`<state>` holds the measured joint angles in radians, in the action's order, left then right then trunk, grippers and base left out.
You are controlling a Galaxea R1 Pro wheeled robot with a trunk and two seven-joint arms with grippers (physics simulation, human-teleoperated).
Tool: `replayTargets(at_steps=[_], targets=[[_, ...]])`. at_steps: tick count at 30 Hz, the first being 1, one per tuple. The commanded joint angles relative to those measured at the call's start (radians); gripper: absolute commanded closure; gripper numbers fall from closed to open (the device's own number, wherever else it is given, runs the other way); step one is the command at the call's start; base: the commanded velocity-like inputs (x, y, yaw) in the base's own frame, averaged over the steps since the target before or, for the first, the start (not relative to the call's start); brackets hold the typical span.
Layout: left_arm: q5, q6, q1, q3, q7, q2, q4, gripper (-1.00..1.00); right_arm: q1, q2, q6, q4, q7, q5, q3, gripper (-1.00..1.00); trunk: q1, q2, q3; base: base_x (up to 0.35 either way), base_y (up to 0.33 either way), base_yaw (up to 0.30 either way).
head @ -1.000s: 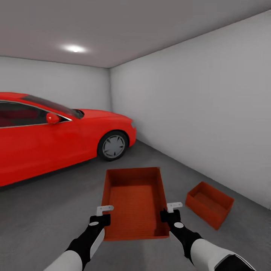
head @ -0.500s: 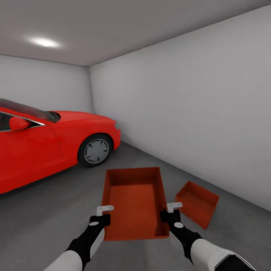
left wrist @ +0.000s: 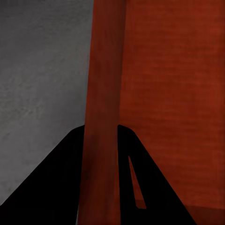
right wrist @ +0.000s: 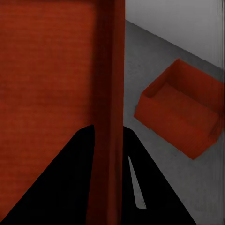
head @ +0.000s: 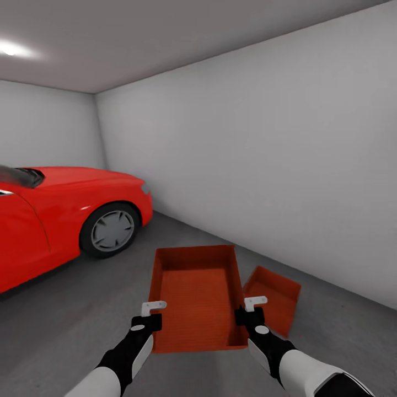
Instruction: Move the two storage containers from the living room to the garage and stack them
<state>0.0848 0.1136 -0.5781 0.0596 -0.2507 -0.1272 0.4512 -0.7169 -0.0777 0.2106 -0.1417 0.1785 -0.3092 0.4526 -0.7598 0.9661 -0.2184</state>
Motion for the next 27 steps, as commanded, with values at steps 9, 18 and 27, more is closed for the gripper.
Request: replayTargets(at_steps=[9, 18, 27], targets=[[-0.014, -0.012, 0.000, -0.028, -0.062, 0.023, 0.006, 1.00, -0.001, -0.001, 0.000, 0.000, -0.001, -0.042, -0.043, 1.00, -0.001, 0.001, -0.001, 0.321, 0.078, -0.287], [-0.014, -0.012, 0.000, -0.028, -0.062, 0.023, 0.006, 1.00, -0.001, -0.001, 0.000, 0.000, -0.001, -0.042, -0.043, 1.00, -0.001, 0.001, -0.001, 0.321, 0.078, -0.287], [-0.014, -0.012, 0.000, -0.027, -0.062, 0.023, 0.006, 1.00, -0.001, -0.001, 0.000, 0.000, -0.001, -0.042, -0.043, 1.00, -0.001, 0.001, -0.001, 0.321, 0.078, -0.287]])
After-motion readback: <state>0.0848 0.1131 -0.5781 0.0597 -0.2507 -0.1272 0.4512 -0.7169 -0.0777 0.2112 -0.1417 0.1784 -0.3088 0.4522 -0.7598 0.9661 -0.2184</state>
